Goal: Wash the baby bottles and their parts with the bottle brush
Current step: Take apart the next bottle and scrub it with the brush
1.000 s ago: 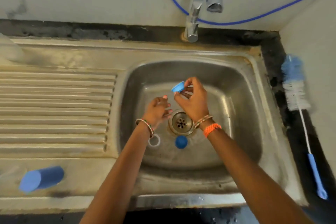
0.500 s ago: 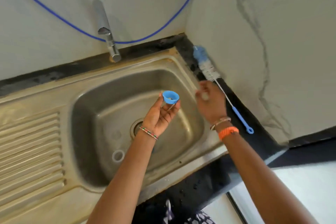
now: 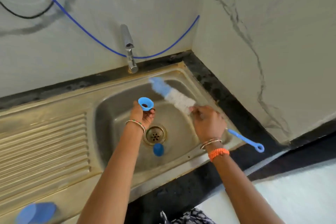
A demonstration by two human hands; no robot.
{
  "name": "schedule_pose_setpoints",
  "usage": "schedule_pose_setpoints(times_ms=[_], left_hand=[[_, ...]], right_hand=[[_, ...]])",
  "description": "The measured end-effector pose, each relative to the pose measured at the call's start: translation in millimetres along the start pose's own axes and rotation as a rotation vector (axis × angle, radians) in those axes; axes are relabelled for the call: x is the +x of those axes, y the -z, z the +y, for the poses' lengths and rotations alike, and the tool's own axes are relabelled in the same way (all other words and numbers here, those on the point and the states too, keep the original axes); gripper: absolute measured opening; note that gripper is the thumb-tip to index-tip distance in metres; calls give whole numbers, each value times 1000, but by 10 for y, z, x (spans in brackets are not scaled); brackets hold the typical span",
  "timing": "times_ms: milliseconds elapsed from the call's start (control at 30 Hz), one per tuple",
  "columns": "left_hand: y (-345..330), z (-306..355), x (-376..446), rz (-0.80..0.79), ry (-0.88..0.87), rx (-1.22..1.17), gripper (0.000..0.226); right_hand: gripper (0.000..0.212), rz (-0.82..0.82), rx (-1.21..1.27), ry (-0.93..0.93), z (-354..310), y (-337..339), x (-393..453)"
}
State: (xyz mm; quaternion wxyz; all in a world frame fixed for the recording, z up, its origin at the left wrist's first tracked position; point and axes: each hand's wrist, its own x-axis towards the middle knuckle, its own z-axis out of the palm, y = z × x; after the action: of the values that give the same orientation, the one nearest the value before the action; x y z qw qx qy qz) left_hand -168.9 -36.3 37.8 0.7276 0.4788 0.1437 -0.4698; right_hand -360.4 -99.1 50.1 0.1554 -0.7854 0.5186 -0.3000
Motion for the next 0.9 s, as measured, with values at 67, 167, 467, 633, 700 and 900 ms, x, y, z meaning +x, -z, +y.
schedule_pose_setpoints(times_ms=[67,167,467,633,700,900], left_hand=[[128,249,-41,27,-87,34,45],[331,668,-165,67,-223,26,39],[752,1375,-559,198,-467,158,34],[765,1335,-645,371,-726,615,41],[768,1302,-633,339,-740,588,36],[813,1236,-434,-121,-452,-117,38]], right_hand=[[8,50,107,173,-251,-4,-168],[8,66,194,369,-502,-45,-215],[36,131,178,713,-874,-72,-16],[37,174,106,905,-1148,38,-77],[29,111,121,920,-1229,41,-129],[12,-616,380,384,-1397,-130,-70]])
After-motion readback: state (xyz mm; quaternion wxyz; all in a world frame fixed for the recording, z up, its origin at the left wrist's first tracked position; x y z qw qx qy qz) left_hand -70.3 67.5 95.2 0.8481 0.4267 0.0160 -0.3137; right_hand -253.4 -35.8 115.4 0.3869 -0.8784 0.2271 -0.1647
